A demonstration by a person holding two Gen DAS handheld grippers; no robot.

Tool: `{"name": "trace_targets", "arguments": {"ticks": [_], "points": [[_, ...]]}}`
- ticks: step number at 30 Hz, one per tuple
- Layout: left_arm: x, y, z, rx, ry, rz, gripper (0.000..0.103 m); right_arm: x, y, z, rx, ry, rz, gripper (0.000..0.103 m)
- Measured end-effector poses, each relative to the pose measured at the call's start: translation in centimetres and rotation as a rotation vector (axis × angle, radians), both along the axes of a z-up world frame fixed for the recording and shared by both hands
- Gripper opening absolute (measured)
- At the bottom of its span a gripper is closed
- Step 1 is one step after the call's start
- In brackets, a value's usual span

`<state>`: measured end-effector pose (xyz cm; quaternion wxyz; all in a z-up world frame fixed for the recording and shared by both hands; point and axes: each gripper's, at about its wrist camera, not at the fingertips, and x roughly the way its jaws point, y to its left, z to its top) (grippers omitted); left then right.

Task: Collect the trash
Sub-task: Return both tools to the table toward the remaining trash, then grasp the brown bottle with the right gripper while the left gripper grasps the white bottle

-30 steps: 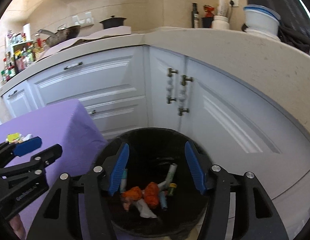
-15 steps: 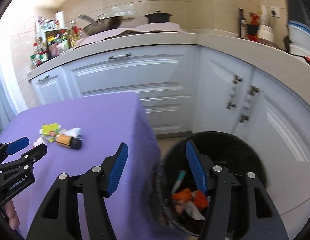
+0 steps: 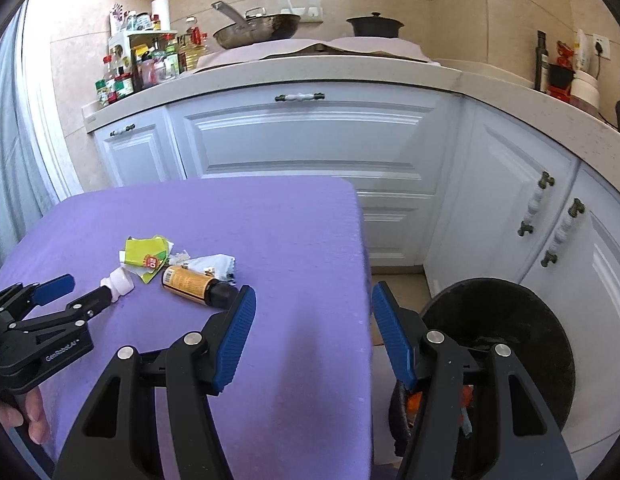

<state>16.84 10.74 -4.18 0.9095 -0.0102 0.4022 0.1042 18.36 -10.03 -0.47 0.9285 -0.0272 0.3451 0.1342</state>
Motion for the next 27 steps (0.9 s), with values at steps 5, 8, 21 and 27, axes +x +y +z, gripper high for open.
{"name": "trace_targets", "arguments": {"ticks": [5, 8, 21, 27], "points": [[0.7, 0.1, -0.5, 0.0, 0.014, -0.01, 0.061, 0.4, 0.4, -0.3, -0.002, 0.014, 0.004, 0.059], [0.5, 0.3, -0.3, -0.001, 0.009, -0.001, 0.061, 0.7, 0.8, -0.5, 0.002, 0.025, 0.014, 0.06], [-1.0, 3.5, 0.0, -0.01, 0.005, 0.063, 0.061, 2.2, 5.7, -1.6, 0.0, 0.094, 0.152, 0.06], [-1.4, 4.5, -0.2, -0.016, 0.007, 0.08, 0.061, 3.0, 7.4, -2.5, 0.0, 0.165, 0.207, 0.06]]}}
